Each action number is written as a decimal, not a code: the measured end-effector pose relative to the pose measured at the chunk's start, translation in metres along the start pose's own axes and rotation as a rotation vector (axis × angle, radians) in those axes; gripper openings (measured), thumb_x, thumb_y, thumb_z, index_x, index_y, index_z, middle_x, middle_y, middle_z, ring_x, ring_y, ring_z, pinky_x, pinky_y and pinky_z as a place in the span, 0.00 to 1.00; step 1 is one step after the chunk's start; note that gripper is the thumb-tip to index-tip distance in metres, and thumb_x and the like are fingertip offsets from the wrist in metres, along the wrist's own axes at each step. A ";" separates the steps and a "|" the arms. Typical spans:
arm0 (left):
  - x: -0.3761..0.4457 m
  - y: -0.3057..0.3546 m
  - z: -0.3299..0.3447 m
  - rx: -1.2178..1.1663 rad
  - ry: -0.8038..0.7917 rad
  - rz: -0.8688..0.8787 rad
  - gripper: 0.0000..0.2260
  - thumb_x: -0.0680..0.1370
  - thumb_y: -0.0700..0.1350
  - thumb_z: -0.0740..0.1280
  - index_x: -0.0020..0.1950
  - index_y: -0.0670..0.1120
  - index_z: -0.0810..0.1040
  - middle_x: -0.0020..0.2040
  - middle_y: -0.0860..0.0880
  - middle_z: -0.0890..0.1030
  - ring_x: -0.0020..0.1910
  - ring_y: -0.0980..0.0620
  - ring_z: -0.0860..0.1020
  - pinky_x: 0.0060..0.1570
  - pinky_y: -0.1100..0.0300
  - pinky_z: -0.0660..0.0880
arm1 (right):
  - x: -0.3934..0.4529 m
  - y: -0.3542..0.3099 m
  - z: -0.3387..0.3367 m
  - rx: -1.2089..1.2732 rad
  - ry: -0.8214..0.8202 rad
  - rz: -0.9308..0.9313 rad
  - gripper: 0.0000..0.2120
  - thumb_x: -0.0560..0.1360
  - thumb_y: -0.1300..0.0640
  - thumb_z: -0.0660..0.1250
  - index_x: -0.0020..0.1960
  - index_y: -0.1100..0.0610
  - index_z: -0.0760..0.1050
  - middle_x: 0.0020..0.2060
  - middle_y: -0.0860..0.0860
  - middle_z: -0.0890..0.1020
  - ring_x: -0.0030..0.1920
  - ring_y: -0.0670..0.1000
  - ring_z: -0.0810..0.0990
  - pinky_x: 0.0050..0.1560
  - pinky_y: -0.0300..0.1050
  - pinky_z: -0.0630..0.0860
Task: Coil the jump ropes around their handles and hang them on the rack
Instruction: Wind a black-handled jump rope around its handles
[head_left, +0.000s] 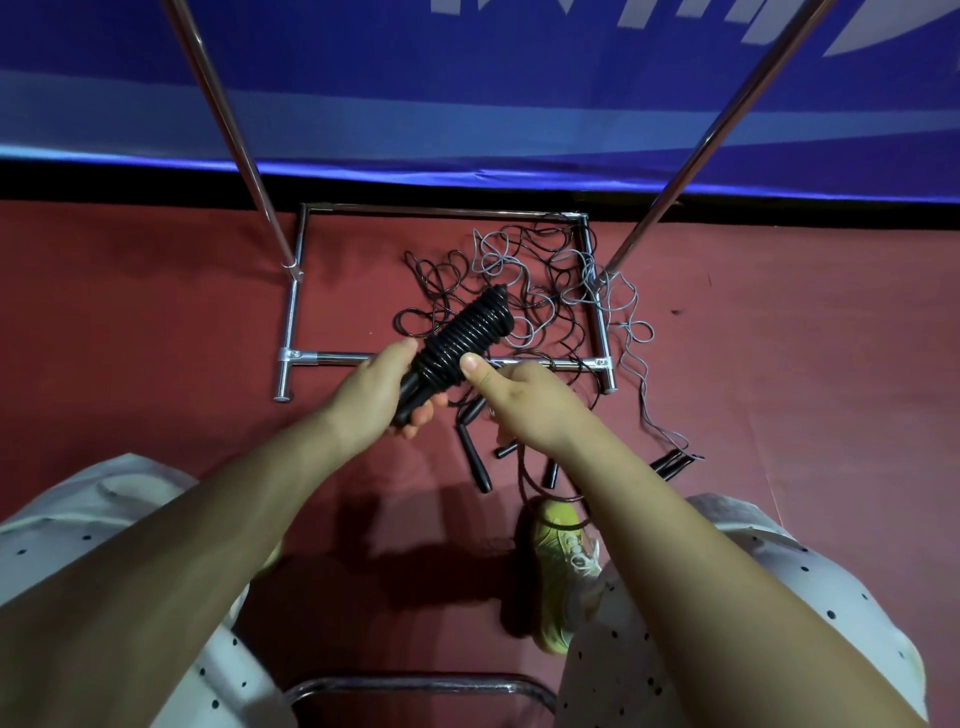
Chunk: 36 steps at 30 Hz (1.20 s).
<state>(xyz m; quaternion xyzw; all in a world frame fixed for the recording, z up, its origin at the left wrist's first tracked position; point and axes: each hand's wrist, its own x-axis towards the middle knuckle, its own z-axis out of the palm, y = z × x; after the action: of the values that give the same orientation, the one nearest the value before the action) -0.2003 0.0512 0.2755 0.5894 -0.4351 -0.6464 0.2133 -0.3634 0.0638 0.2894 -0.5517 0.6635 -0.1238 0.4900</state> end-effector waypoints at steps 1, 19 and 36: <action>0.001 0.000 -0.001 -0.024 -0.030 -0.013 0.25 0.83 0.51 0.45 0.40 0.41 0.76 0.23 0.50 0.74 0.21 0.54 0.70 0.25 0.65 0.66 | 0.001 0.001 0.000 0.040 0.009 -0.006 0.26 0.77 0.37 0.58 0.29 0.53 0.61 0.23 0.52 0.68 0.25 0.53 0.70 0.36 0.45 0.70; 0.000 -0.001 -0.010 0.188 -0.197 0.122 0.04 0.78 0.41 0.66 0.51 0.48 0.76 0.36 0.56 0.77 0.35 0.60 0.75 0.37 0.68 0.71 | -0.006 -0.007 0.000 0.431 -0.169 0.161 0.17 0.79 0.43 0.59 0.37 0.53 0.69 0.29 0.49 0.66 0.23 0.45 0.60 0.25 0.38 0.57; -0.018 0.004 -0.010 -0.440 -0.920 -0.286 0.31 0.63 0.74 0.65 0.40 0.46 0.79 0.25 0.53 0.69 0.19 0.61 0.62 0.19 0.69 0.65 | -0.010 -0.003 -0.017 0.356 -0.344 -0.173 0.22 0.67 0.32 0.59 0.34 0.52 0.65 0.26 0.47 0.65 0.27 0.47 0.57 0.31 0.48 0.50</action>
<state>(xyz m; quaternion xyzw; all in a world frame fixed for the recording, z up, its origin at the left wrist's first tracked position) -0.1873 0.0606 0.2898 0.2397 -0.2533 -0.9368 0.0286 -0.3763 0.0647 0.3048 -0.5245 0.4886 -0.1843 0.6724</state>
